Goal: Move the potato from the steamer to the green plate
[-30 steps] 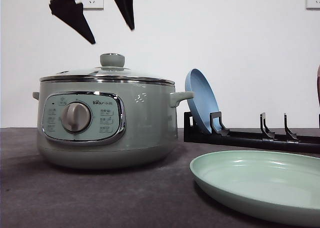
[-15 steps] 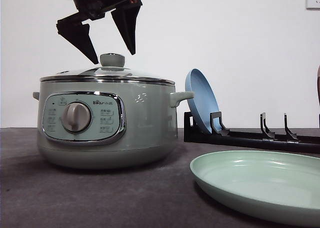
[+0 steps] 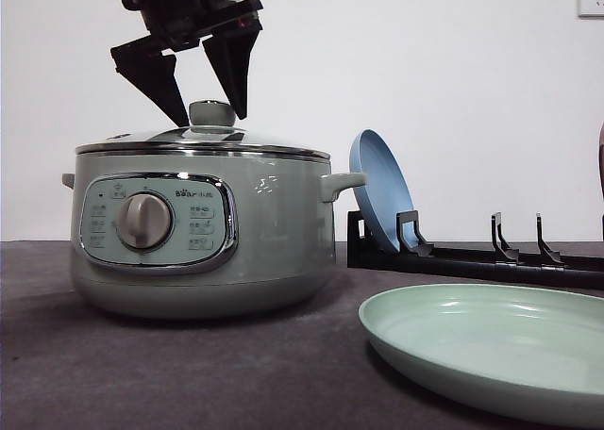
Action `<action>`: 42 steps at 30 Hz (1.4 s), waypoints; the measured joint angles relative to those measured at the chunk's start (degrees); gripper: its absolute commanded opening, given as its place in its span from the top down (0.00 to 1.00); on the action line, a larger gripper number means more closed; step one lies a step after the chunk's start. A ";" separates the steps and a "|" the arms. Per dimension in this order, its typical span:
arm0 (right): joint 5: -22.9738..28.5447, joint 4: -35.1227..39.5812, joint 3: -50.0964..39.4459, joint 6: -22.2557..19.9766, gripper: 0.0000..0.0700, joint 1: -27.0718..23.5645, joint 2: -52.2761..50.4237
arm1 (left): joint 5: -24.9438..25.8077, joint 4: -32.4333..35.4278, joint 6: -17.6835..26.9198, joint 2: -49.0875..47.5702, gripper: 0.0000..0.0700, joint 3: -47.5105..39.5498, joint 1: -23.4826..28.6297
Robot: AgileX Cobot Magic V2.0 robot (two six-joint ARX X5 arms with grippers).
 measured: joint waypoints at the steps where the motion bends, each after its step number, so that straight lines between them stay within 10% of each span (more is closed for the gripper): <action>1: 0.00 0.00 0.00 0.00 0.20 0.00 0.00 | -0.09 -0.01 0.00 0.00 0.33 0.00 -0.07; 9: 0.01 0.01 0.00 0.00 0.20 0.00 0.00 | -0.52 -0.02 0.01 0.00 0.50 0.00 -1.14; 17: 0.02 0.02 0.00 -0.01 0.20 0.00 0.00 | -1.34 -0.07 0.65 0.00 0.98 0.17 -1.39; 42: 0.02 0.00 0.00 0.01 0.20 0.00 0.00 | -0.65 -10.19 -0.45 1.27 0.99 16.18 -1.83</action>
